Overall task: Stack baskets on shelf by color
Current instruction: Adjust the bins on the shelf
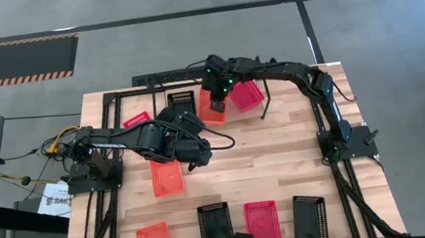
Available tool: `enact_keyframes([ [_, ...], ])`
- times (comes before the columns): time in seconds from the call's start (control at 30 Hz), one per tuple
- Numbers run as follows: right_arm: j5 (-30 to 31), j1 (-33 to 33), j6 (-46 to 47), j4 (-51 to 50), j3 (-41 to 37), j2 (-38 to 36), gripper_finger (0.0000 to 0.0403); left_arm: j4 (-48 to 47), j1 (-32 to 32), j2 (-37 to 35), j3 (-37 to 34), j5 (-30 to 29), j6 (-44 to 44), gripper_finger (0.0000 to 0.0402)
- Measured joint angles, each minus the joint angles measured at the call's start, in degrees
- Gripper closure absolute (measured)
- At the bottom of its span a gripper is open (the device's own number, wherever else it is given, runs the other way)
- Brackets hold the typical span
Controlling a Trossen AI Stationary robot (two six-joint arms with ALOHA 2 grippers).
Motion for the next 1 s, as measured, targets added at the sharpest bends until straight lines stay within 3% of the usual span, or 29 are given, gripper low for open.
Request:
enact_keyframes([
  [0.2,3.77,0.76,-3.35,-2.42,0.0,0.03,0.0403,0.0,0.0,0.0,0.0,0.01,-0.03,0.0401],
  [1.0,3.85,-3.36,-8.42,3.75,-0.02,0.04,0.0403,2.85,-0.15,0.0,0.0,1.12,0.56,0.0401],
])
